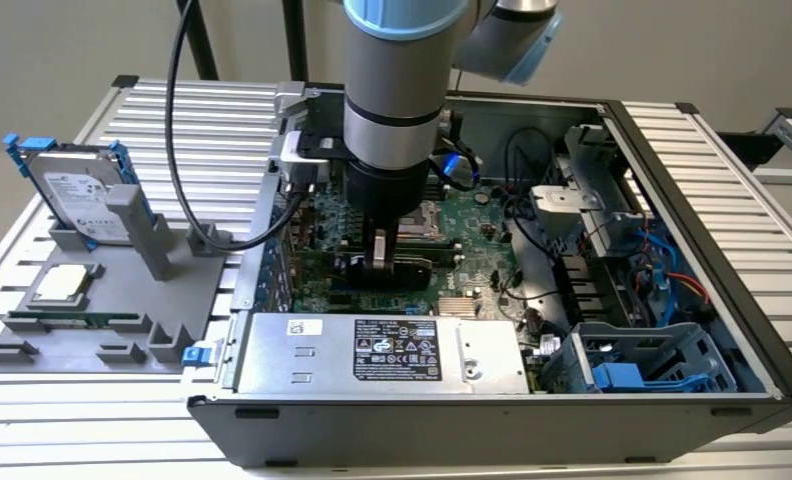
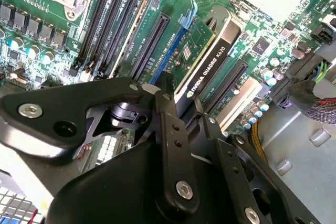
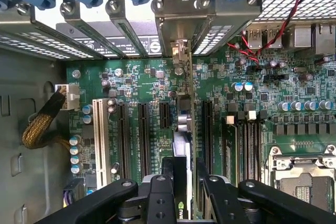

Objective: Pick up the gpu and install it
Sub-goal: 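Insert the gpu into the slot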

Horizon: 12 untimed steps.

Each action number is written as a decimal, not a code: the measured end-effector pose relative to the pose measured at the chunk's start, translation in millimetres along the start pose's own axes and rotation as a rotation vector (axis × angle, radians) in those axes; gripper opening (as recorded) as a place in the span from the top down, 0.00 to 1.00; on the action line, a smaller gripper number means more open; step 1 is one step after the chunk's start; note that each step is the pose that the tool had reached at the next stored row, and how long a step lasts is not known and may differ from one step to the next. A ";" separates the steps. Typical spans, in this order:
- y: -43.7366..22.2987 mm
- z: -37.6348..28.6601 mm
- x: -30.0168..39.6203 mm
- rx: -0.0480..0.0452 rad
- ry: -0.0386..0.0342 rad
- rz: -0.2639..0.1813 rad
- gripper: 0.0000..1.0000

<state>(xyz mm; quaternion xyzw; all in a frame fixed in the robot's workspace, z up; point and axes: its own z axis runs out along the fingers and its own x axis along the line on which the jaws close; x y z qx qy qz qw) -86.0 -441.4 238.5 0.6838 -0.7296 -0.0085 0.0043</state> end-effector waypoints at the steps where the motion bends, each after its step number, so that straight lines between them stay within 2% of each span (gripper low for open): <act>1: 0.0 0.0 0.0 0.0000 0.0000 0.000 1.00; 4: -0.2 1.2 -0.3 0.0015 -0.0029 0.000 1.00; 5: -0.1 0.8 -0.2 0.0008 -0.0016 0.000 1.00; 6: -0.1 0.5 -0.1 0.0005 -0.0010 0.000 0.00; 11: -0.4 -0.5 0.0 -0.0002 0.0001 0.000 0.00; 12: -0.3 -3.8 0.0 -0.0004 0.0003 0.000 0.00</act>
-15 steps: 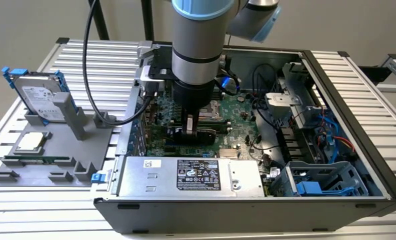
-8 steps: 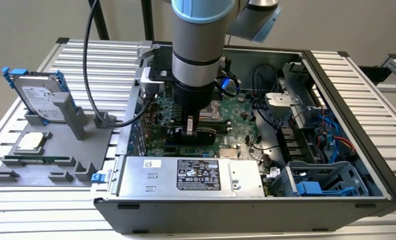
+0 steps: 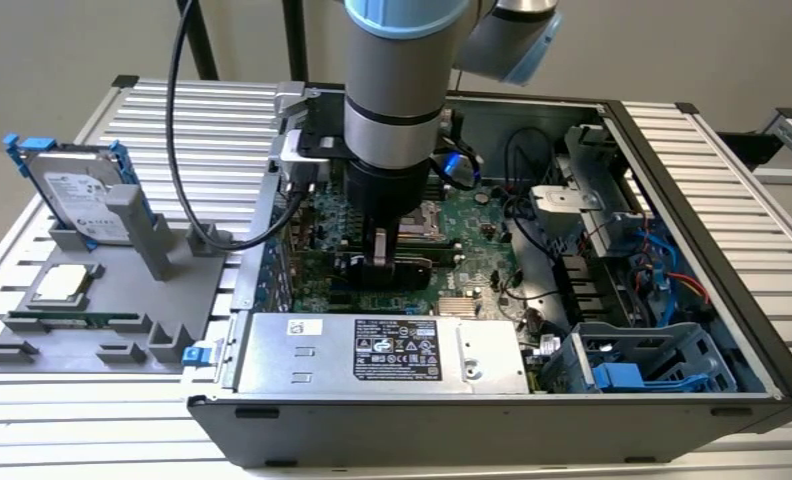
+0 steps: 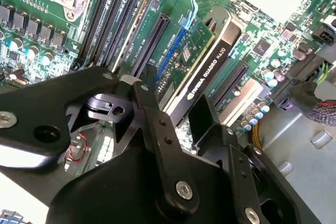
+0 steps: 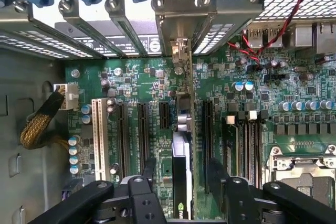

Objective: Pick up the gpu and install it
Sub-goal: 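Press down on the gpu until it lock into place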

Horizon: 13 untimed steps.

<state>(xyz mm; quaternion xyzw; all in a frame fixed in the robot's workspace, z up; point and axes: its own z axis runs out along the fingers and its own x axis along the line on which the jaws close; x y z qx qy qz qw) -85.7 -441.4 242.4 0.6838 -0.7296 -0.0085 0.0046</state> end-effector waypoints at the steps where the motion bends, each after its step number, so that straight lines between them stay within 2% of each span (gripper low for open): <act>1: 0.0 -4.3 -0.1 0.0002 -0.0005 0.000 0.00; 10: 0.8 -45.3 -0.3 0.0003 -0.0005 0.000 0.00; 12: 0.9 -52.3 -0.3 0.0008 -0.0002 0.000 0.00; 13: 0.9 -53.6 -0.3 0.0009 -0.0004 0.000 0.00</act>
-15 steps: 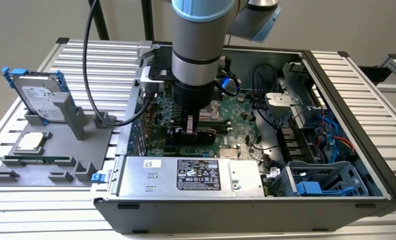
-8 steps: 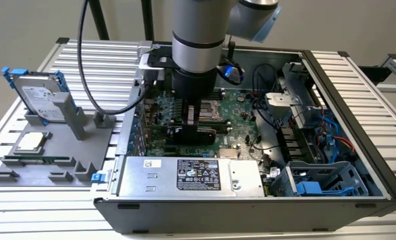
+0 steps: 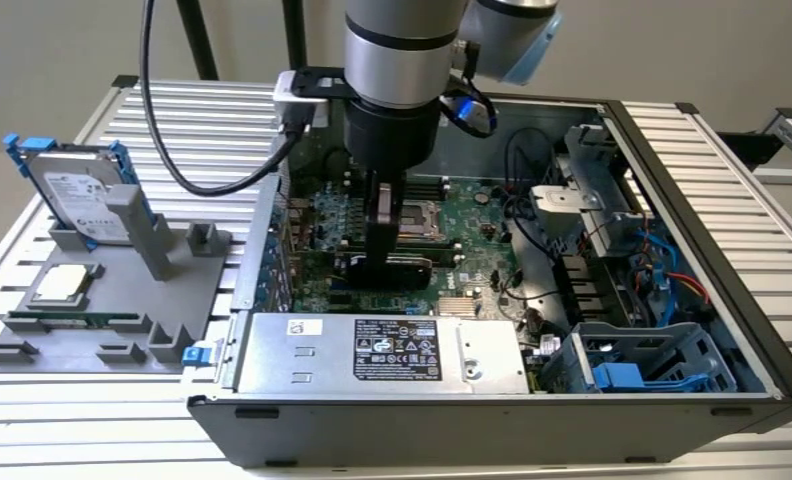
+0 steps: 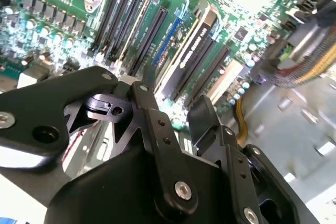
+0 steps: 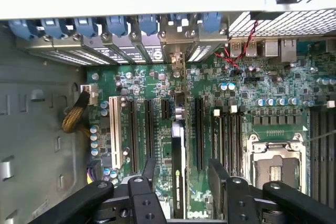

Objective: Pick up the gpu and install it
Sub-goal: 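Press down on the gpu until it lock into place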

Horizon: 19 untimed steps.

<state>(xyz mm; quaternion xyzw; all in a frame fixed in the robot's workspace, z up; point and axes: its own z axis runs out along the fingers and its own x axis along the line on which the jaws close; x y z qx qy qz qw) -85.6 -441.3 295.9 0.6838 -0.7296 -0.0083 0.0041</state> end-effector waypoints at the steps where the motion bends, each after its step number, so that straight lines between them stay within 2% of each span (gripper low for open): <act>1: 0.0 -0.5 0.0 0.0000 0.0001 0.000 0.00; 3: 0.0 -1.5 0.0 0.0000 0.0001 0.000 0.00; 4: 0.1 -1.9 0.0 0.0000 0.0001 0.000 1.00; 19: 0.2 -9.2 0.0 0.0000 0.0002 0.000 1.00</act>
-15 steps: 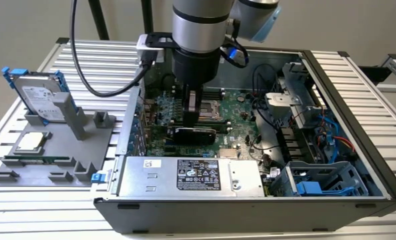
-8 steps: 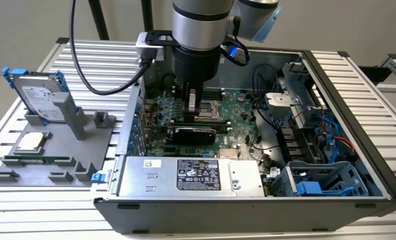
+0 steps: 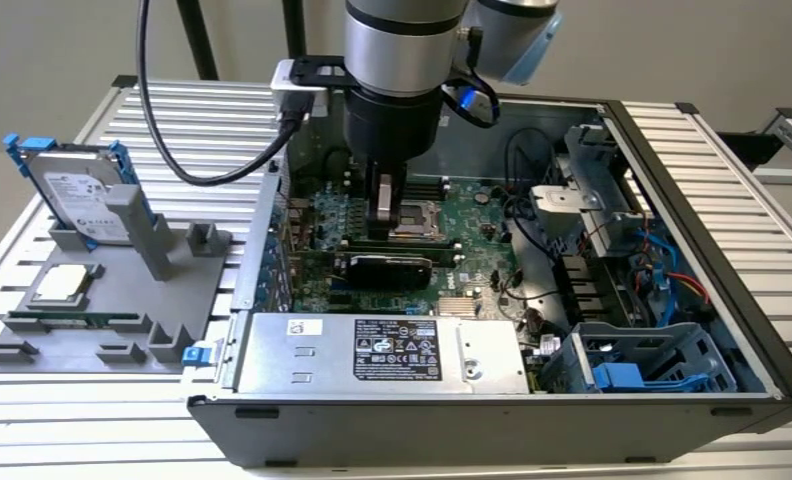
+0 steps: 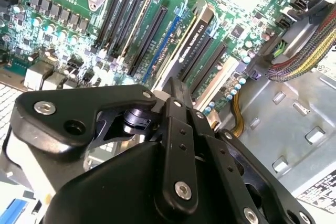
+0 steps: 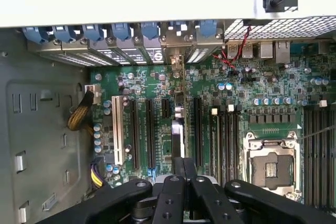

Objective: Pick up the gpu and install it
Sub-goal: 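Press down on the gpu until it lock into place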

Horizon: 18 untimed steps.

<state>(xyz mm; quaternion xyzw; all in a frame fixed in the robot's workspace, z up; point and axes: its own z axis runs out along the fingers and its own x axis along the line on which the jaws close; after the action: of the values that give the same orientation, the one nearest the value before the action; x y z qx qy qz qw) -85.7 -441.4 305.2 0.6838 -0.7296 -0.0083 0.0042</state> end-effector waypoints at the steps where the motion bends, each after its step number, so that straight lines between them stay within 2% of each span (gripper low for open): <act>1: 0.0 -0.5 0.0 0.0000 0.0000 0.000 1.00; 18: 0.2 -8.6 -0.1 0.0001 -0.0002 0.000 1.00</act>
<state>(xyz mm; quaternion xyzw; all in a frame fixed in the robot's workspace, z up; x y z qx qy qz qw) -85.7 -441.3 313.8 0.6838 -0.7296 -0.0083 0.0041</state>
